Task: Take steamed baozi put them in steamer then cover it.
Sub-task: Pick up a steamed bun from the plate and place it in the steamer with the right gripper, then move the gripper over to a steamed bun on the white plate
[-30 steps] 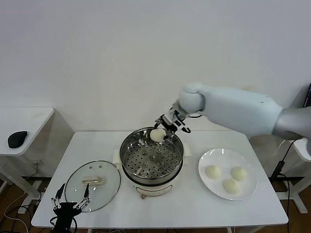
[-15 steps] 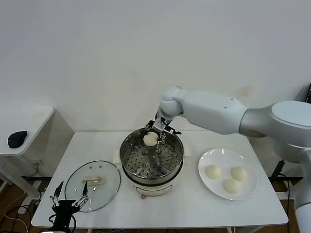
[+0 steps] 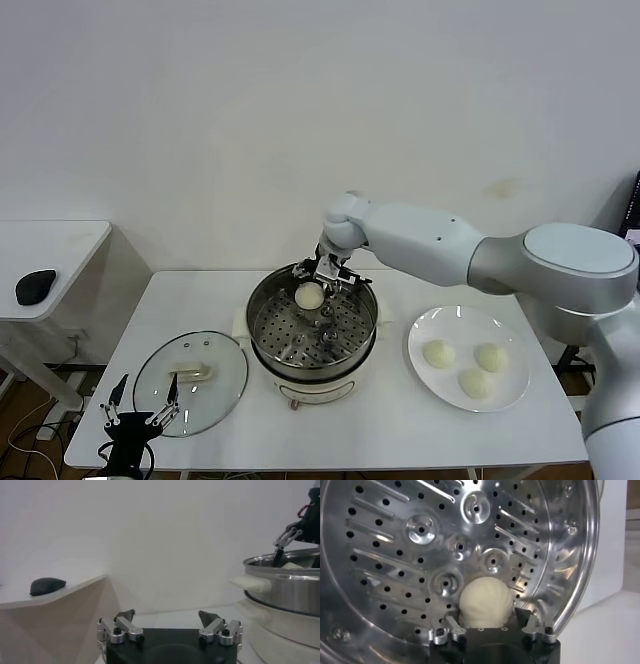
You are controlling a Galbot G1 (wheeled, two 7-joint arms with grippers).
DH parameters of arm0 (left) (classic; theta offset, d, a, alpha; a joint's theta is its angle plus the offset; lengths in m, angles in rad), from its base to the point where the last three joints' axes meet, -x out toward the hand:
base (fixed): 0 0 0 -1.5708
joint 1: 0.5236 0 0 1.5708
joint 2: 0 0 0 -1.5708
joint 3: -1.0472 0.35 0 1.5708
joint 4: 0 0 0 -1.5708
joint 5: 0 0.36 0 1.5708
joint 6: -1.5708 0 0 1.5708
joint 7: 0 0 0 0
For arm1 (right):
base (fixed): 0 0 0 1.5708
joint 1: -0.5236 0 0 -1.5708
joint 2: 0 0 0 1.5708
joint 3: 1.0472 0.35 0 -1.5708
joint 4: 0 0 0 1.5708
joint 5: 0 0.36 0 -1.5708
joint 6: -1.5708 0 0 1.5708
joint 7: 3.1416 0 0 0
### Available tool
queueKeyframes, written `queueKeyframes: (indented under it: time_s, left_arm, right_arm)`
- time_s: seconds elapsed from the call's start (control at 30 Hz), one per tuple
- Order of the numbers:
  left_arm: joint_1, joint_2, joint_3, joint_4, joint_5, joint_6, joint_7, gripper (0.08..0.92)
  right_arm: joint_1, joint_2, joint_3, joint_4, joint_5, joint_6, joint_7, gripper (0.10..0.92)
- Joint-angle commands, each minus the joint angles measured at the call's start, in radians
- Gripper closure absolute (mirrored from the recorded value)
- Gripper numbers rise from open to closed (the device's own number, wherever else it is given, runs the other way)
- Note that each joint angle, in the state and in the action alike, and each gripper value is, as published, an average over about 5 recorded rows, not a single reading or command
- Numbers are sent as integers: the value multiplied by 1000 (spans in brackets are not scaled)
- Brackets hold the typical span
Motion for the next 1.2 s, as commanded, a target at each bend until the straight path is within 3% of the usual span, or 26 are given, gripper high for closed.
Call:
queueKeyframes:
  time_s: [0.03, 0.17, 0.27, 0.5, 0.7, 1.2]
  left_arm:
    - [0, 1, 2, -4, 1, 1, 1, 177]
    - [4, 4, 2, -11, 1, 3, 1, 177]
    - [10, 8, 1, -18, 2, 4, 2, 177]
    - [22, 19, 5, -26, 5, 3, 3, 177]
    - [23, 21, 19, -28, 9, 0, 3, 177]
    - [18, 19, 22, -22, 10, -2, 1, 177]
  right_arm:
    - [144, -113, -12, 216, 218, -256, -113, 203]
    - [205, -253, -10, 371, 317, -515, -162, 203]
    - [228, -372, -7, 452, 358, -627, -163, 203]
    - [267, -656, -21, 640, 404, -733, -161, 203]
    - [244, -846, -56, 746, 355, -775, -154, 203]
    - [-119, -912, 28, 686, 234, -798, -113, 203]
